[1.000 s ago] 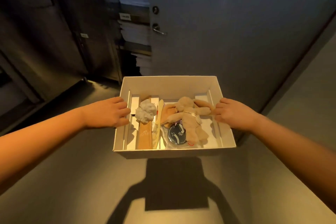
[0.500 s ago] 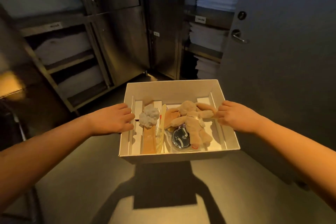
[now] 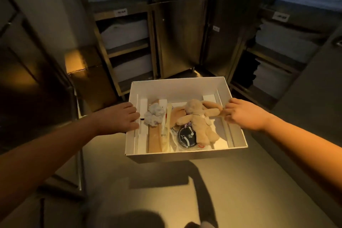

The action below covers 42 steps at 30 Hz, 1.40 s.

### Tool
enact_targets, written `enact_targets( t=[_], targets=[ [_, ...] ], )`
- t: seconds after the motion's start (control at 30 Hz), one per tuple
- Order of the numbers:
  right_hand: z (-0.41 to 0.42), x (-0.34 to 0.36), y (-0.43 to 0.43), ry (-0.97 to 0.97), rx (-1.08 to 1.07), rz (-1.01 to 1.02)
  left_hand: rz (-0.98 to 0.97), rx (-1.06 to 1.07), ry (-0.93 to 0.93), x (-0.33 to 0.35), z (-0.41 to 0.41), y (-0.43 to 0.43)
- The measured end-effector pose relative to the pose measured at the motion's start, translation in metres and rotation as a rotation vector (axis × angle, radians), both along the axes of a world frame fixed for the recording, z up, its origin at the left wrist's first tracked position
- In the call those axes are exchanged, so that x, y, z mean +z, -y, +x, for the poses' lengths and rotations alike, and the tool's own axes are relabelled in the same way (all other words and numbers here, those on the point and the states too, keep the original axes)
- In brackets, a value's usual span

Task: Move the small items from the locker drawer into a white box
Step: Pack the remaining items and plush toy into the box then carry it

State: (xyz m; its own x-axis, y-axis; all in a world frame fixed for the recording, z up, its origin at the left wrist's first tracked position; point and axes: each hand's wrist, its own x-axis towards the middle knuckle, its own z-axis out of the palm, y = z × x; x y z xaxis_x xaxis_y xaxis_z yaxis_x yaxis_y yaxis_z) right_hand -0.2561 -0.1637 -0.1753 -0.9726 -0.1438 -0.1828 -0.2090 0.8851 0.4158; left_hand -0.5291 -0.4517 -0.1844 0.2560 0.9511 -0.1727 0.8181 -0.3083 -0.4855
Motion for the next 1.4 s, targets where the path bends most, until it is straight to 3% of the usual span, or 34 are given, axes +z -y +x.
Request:
enact_targets(
  t=[0.13, 0.47, 0.9, 1.4],
  targets=[
    [-0.064, -0.005, -0.003, -0.027, 0.086, -0.027, -0.01, 0.077, 0.008, -0.005, -0.037, 0.014],
    [-0.251, -0.018, -0.06, 0.013, 0.208, 0.123, 0.009, 0.259, -0.03, -0.001, -0.143, 0.003],
    [-0.44, -0.019, -0.084, -0.052, 0.506, 0.021, 0.003, 0.509, 0.024, 0.003, -0.25, 0.007],
    [-0.661, -0.046, -0.043, 0.056, 0.444, 0.095, -0.141, 0.605, 0.022, -0.033, -0.463, 0.04]
  ],
)
